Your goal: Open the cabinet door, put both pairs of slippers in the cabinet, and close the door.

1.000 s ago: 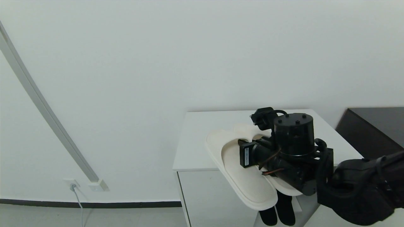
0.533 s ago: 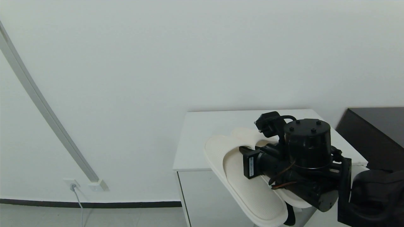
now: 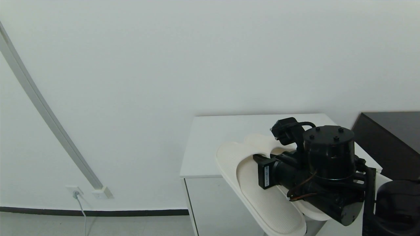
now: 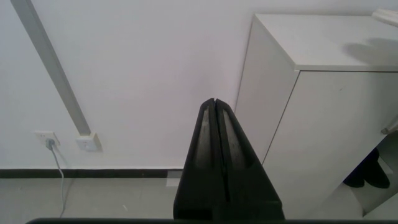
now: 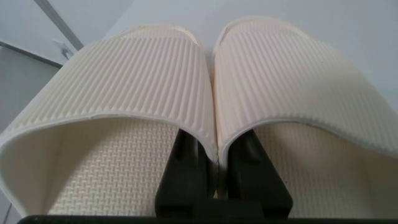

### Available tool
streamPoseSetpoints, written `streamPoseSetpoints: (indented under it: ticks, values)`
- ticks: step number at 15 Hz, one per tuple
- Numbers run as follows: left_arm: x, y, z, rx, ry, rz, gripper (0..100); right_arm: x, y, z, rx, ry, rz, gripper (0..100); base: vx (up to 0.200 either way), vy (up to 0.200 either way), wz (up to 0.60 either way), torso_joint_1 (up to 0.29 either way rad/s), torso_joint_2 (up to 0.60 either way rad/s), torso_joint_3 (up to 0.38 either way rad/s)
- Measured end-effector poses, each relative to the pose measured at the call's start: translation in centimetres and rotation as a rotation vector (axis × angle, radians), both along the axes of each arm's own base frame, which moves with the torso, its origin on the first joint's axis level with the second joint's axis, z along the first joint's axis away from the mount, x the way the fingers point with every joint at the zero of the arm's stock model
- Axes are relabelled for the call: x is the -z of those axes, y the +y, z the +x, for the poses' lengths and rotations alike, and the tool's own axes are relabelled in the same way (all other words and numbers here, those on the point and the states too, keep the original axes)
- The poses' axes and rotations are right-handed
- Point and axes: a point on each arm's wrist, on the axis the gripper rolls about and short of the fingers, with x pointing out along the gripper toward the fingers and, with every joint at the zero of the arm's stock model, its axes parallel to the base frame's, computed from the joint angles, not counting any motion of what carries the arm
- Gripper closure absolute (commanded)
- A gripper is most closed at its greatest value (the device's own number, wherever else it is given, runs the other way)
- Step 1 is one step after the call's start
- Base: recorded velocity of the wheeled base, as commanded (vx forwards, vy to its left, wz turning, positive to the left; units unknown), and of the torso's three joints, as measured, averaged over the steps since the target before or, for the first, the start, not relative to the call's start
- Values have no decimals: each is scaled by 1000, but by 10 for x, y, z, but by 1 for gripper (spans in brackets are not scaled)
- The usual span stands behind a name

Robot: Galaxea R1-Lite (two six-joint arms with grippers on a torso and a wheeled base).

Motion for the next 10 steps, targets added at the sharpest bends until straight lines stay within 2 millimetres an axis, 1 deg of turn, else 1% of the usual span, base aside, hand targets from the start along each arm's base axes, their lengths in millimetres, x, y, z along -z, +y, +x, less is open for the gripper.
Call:
streamPoseSetpoints:
  ticks: [7, 10]
  values:
    - [0, 0, 0, 1, 0, 0, 100, 1, 0, 0, 0, 1, -1, 100, -200, 0, 0, 0, 2, 4]
    - [0, 0, 0, 1, 0, 0, 100, 2, 1, 0, -2, 5, -4, 100, 0, 0, 0, 0, 0, 0]
